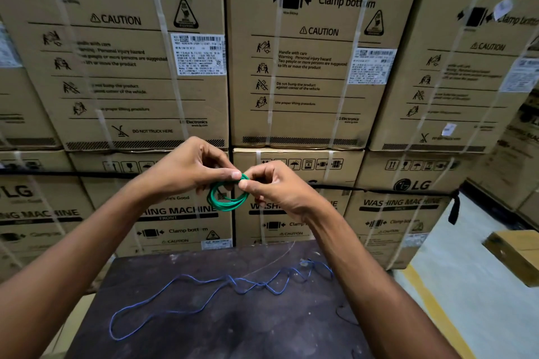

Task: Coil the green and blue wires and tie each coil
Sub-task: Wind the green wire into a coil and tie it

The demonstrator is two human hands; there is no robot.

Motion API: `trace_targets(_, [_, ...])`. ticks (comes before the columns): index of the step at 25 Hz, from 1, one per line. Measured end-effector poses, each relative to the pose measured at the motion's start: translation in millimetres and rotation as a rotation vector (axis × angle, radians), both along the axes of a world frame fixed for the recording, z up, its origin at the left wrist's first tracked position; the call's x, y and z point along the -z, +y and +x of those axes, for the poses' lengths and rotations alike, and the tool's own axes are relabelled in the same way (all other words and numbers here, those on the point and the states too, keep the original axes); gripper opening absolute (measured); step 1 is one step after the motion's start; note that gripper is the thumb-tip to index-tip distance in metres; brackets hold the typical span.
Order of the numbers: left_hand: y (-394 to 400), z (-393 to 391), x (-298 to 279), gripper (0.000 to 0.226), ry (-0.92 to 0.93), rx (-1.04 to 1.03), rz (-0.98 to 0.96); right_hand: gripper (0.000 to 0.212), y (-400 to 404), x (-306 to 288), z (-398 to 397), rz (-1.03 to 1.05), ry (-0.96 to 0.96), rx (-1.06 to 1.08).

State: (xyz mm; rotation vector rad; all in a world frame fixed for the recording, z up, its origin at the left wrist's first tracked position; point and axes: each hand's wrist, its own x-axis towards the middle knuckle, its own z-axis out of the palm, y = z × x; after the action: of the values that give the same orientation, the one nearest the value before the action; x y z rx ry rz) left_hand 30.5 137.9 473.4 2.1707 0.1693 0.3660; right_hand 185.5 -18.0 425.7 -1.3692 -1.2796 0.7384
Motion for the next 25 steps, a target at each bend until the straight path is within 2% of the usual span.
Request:
trace_targets(7, [8, 1, 10, 0.014, 0.066, -0.017, -0.049, 0.023, 6, 3, 0, -0.062, -0.096, 0.039])
trace_targets(12, [7, 0, 26, 0.019, -0.050, -0.079, -0.205, 0.024, 10, 14, -5, -0.021, 0.032, 0.063])
trace_targets(15, [5, 0, 32, 0.016, -0.123, -0.136, -0.269, 0.011, 8, 26, -8, -0.009, 0.220, 0.019])
trace_targets(18, [4, 0, 37, 0.013, -0.158, -0.152, -0.309, 0.011, 9, 36, -13, 0.055, 0.331, 0.047])
trace_targets(22, [6, -1, 41, 0.020, -0.106, -0.148, -0.351, 0.014, 13, 43, -15, 0.104, 0.374, 0.113])
trace_targets(25, [12, -3, 41, 0.034, -0.002, -0.108, -0.407, 0.016, 14, 48, -15, 0.114, 0.361, 0.128])
